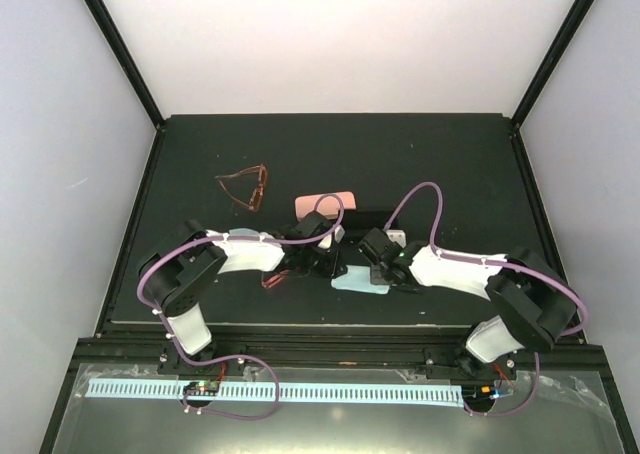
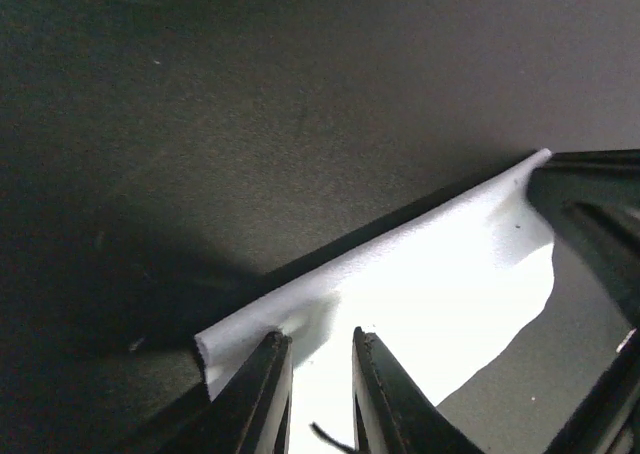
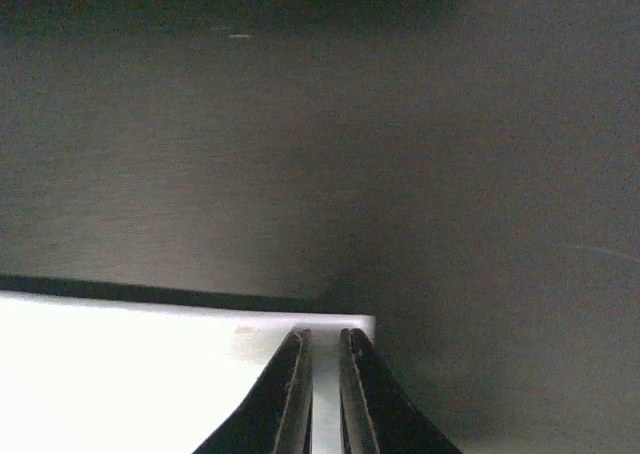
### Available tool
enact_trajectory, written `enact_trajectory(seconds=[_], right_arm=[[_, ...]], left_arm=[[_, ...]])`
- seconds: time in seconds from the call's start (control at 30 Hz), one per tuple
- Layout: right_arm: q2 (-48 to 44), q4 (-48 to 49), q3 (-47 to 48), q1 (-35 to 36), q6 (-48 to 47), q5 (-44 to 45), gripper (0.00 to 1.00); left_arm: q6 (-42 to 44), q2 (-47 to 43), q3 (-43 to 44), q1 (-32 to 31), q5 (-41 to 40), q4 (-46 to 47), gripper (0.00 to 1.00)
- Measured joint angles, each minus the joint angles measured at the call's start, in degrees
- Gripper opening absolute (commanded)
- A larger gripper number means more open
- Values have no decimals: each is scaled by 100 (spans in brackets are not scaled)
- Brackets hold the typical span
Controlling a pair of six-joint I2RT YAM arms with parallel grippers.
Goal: Organize the sunglasses
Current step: Adjust the glasses cleaning cloth at the center of the board, then pick up the glasses cleaning cloth from the center of the board.
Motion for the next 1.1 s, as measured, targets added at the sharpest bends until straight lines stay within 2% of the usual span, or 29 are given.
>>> enact_trajectory(seconds=[0.13, 0.23, 0.37, 0.53, 0.8, 1.1], right_arm=[[-129, -608, -2, -48, 232, 627, 17], [-369, -855, 0, -52, 256, 778, 25], [-697, -951, 2, -52, 221, 664, 38], [-979, -804, -90, -52, 192, 304, 41], [-688, -389, -389, -52, 175, -155, 30], [-529, 111, -492, -46, 190, -238, 12]], left_arm=[[101, -101, 24, -9, -179, -201, 26], [258, -236, 44, -48, -201, -450, 33], [330, -603, 142, -236, -413, -863, 39], [197, -863, 157, -317, -791, -1154, 43], [87, -542, 120, -310, -695, -1167, 40], [-26, -238, 236, -308, -527, -1075, 32]])
